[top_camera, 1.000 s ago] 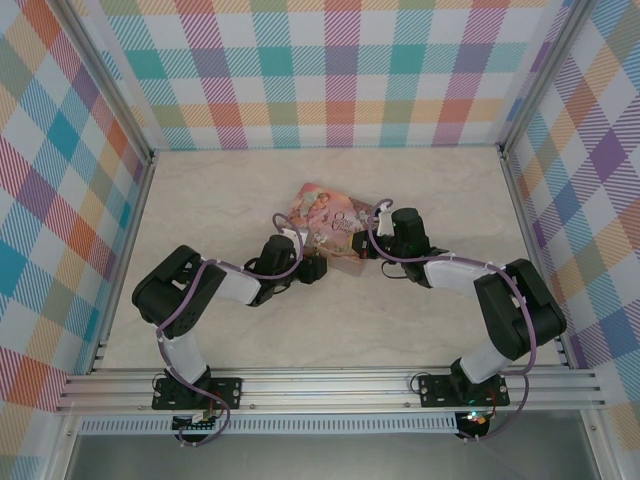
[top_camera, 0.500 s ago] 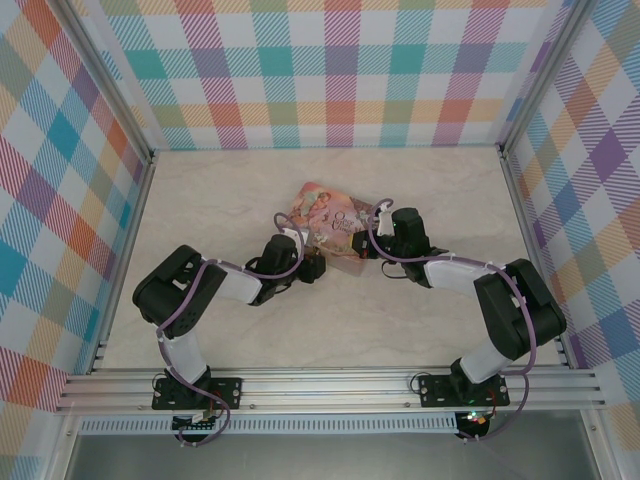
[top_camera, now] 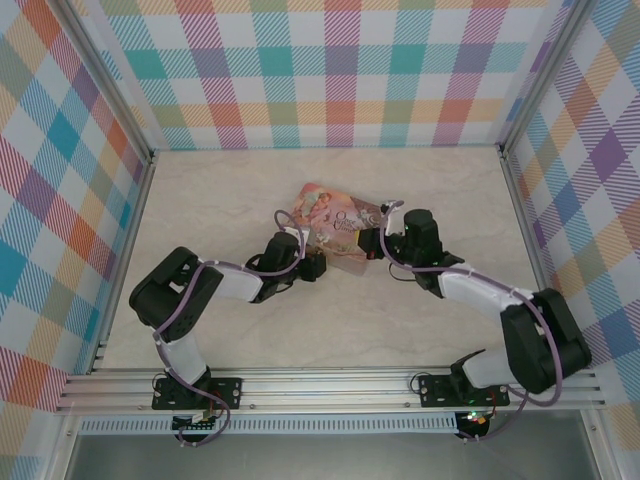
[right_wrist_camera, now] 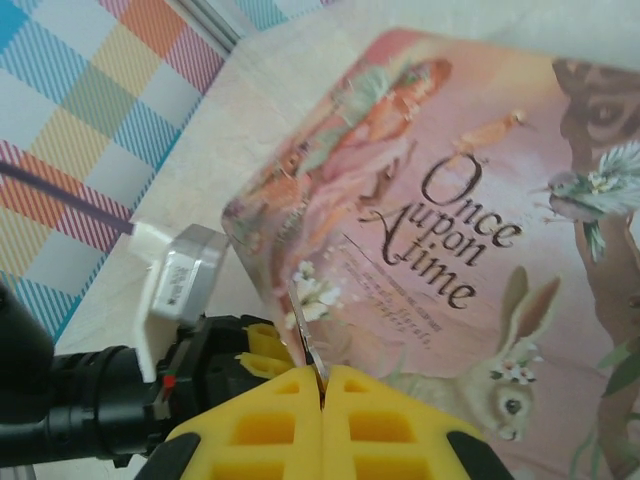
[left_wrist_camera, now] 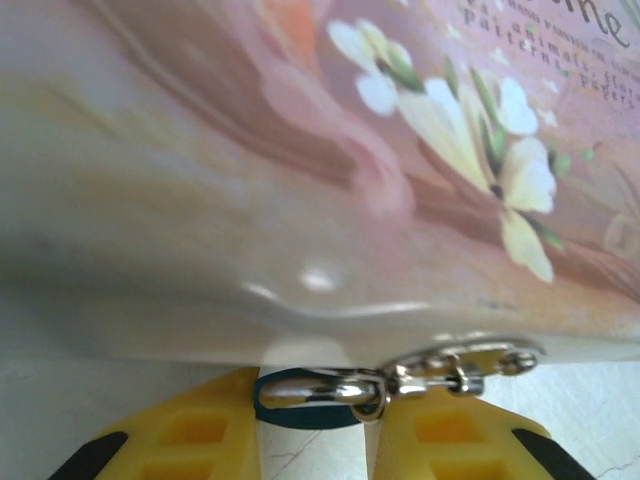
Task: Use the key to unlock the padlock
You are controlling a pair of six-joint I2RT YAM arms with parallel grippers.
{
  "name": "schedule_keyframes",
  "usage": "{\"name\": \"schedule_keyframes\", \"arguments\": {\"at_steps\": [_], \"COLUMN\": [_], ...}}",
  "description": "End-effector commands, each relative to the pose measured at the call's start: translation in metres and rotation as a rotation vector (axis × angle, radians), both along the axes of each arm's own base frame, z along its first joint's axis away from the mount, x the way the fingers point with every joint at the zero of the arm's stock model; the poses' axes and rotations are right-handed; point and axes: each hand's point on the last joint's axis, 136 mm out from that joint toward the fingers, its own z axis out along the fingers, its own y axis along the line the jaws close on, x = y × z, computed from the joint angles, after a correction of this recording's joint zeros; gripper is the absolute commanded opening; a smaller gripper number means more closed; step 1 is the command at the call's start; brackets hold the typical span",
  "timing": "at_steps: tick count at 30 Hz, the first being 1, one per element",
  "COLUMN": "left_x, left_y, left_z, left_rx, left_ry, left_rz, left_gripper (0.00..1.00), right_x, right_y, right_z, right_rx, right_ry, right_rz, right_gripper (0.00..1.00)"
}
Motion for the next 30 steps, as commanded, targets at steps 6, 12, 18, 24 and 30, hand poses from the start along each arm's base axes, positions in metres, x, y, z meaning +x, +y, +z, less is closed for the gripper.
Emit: {"name": "schedule_keyframes", "arguments": {"at_steps": [6,12,18,24,30], "left_x": [0.003,0.002,0.001,-0.002,-0.004], "left_y": [-0.020,-0.027,-0.032,-0.037,-0.037], "left_z": [0.055,0.073,0.085,0.093,0.099], "left_rx": [-0.121,-0.188,-0.252,-0.298,-0.318], "left_ry": [0.050,0.120,0.194,0.243,0.266], "left_rz": [0.020,0.051,0.086,0.104,0.123], "left_gripper": [0.23,0.22,0.20,0.19,0.17], "right_x": [-0.054,-0.082,-0.082,-0.069,-0.059], "right_y": [-0.012,-0.002,0.013,0.024,0.031], "right_z": [-0.034,-0.061,-0.071,-0.068,-0.066], "right_rx": [-0.144,-0.224,-0.248,-0.254,-0.267], "right_ry": [-0.055,-0.093,-0.134,-0.183,-0.225], "right_rz": [0.063,0.096,0.127,0.126,0.130], "right_gripper": [0.01,0.01,0.01,0.01,0.01]}}
